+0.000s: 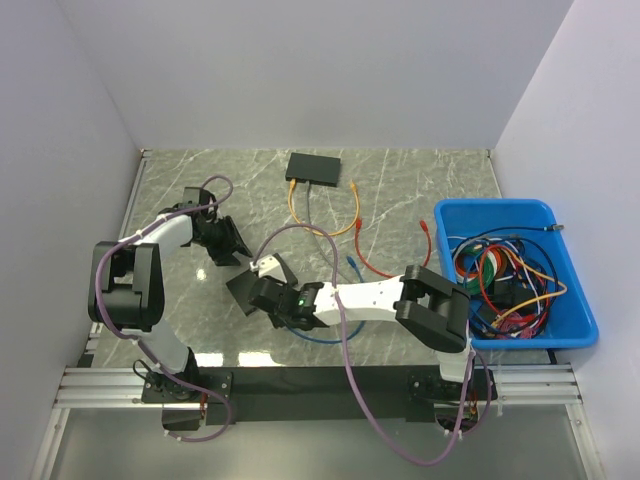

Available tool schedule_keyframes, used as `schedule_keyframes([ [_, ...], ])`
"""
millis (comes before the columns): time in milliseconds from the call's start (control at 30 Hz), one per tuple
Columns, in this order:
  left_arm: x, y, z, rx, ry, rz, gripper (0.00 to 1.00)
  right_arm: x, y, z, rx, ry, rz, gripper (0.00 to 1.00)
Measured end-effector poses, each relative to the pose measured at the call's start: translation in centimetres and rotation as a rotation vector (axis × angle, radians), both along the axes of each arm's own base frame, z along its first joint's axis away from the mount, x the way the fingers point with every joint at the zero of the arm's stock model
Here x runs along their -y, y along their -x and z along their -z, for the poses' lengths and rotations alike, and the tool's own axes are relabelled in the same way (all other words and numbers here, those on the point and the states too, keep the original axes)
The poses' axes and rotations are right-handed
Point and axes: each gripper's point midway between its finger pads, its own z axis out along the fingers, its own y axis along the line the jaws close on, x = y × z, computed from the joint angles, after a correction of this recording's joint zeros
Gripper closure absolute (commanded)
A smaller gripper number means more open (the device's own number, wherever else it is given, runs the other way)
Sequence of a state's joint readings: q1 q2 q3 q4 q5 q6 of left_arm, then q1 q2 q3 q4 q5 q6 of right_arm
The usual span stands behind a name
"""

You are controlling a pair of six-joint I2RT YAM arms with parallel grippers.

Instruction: Insert the plug into the switch port

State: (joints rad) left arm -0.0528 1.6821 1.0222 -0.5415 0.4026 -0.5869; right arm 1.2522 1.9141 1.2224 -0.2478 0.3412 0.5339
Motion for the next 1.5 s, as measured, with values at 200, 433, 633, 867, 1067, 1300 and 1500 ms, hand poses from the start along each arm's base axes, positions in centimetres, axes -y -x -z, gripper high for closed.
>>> schedule_keyframes([
  [200,0.1,0.0,0.0,0.000,0.000,0.003,0.51,-0.4,-0.3,-0.8,0.012,-0.002,-0.001,1.00],
  [433,0.1,0.1,0.0,-0.002,-0.001,0.004,0.51,-0.6,-0.7,-1.0,0.014,-0.003,0.008,1.00],
  [633,0.2,0.1,0.0,-0.003,-0.001,0.006,0.51,-0.2,-1.0,-0.6,0.009,-0.001,0.020,1.00],
  [867,0.3,0.3,0.3,-0.011,-0.002,0.012,0.51,0.1,-0.9,0.1,0.002,0.010,0.021,1.00],
  [1067,1.1,0.9,1.3,-0.043,-0.016,0.042,0.52,0.0,-0.9,0.6,-0.001,0.016,0.020,1.00],
  [1300,1.1,1.1,1.5,-0.042,-0.037,0.052,0.52,-0.2,-1.0,0.6,0.000,0.016,0.022,1.00],
  [1500,1.2,1.1,1.6,-0.037,-0.054,0.066,0.52,-0.3,-1.1,0.2,0.000,0.020,0.023,1.00],
])
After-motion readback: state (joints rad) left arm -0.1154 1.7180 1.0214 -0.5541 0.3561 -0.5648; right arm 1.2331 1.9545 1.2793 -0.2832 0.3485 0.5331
